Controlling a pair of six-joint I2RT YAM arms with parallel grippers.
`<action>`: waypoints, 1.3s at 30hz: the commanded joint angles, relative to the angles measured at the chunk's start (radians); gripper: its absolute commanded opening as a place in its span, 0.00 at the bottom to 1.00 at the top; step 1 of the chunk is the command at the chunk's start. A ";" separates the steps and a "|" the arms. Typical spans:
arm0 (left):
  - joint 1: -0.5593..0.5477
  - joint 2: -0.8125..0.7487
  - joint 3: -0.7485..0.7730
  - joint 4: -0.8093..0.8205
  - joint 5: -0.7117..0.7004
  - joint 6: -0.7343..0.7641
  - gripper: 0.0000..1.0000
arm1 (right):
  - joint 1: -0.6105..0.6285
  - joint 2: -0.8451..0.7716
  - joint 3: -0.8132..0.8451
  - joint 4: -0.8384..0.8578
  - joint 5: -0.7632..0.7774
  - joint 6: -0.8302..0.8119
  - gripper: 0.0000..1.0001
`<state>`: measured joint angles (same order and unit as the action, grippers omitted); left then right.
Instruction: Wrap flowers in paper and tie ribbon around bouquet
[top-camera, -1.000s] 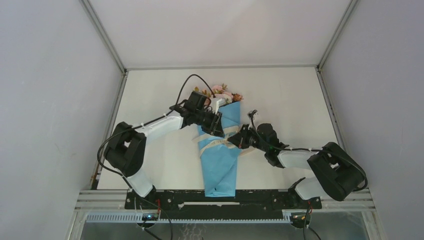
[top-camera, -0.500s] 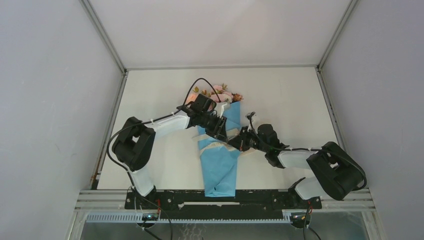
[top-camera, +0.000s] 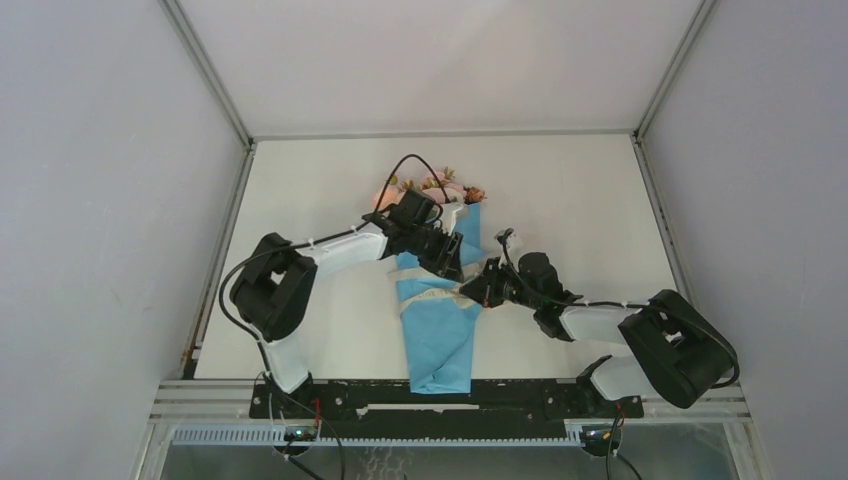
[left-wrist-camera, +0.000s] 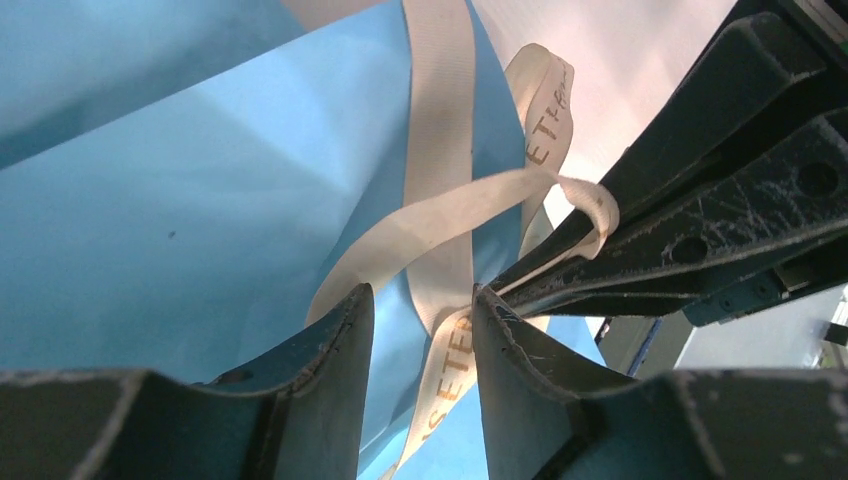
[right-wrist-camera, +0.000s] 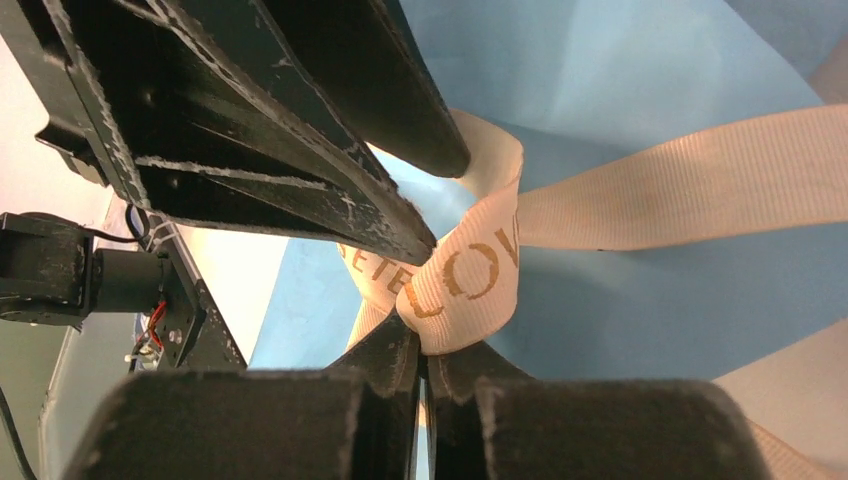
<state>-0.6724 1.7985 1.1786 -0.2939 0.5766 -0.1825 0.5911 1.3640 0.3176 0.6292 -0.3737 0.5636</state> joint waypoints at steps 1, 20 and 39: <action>-0.021 0.041 0.086 0.012 -0.035 0.029 0.47 | -0.002 -0.019 -0.006 0.027 0.011 -0.005 0.07; -0.044 0.102 0.086 0.019 -0.083 0.103 0.00 | -0.105 -0.133 -0.007 -0.175 0.064 0.046 0.48; -0.063 0.077 0.051 0.028 -0.094 0.120 0.00 | -0.190 0.003 0.127 -0.201 0.025 0.203 0.54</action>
<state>-0.7223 1.9167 1.2381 -0.2935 0.4908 -0.0956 0.4129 1.3415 0.3943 0.4091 -0.3500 0.7174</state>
